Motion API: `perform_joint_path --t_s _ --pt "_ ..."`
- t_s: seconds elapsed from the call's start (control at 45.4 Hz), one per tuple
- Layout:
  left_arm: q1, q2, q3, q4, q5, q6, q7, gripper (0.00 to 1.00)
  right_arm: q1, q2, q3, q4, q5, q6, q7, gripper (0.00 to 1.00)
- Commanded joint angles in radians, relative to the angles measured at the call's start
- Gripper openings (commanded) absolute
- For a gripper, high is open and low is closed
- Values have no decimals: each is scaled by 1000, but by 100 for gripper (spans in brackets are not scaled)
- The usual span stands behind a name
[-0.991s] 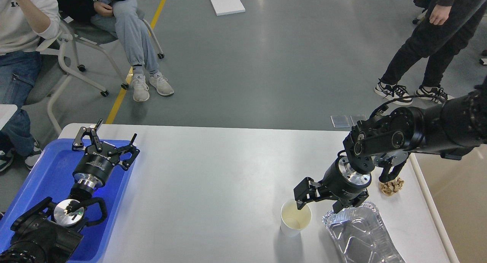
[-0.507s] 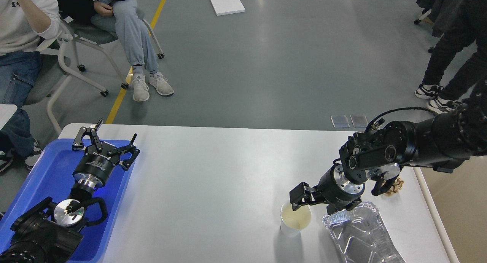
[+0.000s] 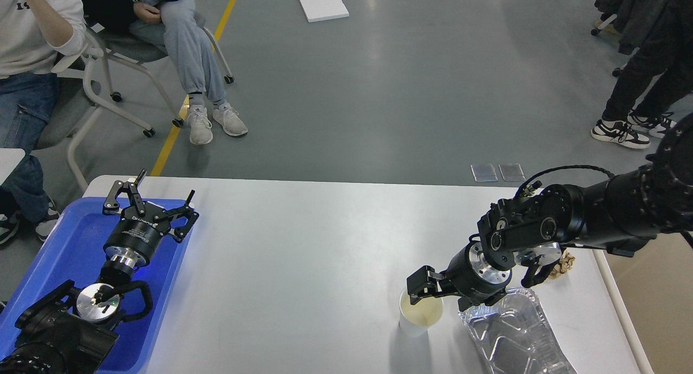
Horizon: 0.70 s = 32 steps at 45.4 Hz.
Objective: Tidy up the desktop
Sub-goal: 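Close the right gripper on the rim of the paper cup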
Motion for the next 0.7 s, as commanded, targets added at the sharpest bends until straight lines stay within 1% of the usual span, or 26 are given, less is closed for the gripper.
perform_joint_path --t_s 0.0,0.573,0.683 --pt "0 0 0 -1 0 0 0 100 -36 2 15 -24 -3 -4 0 100" --pt "0 -1 0 -1 0 0 0 100 -62 2 12 -64 -36 -4 0 100" --pt "0 0 0 -1 0 0 0 100 -65 3 10 -64 -60 -4 0 98"
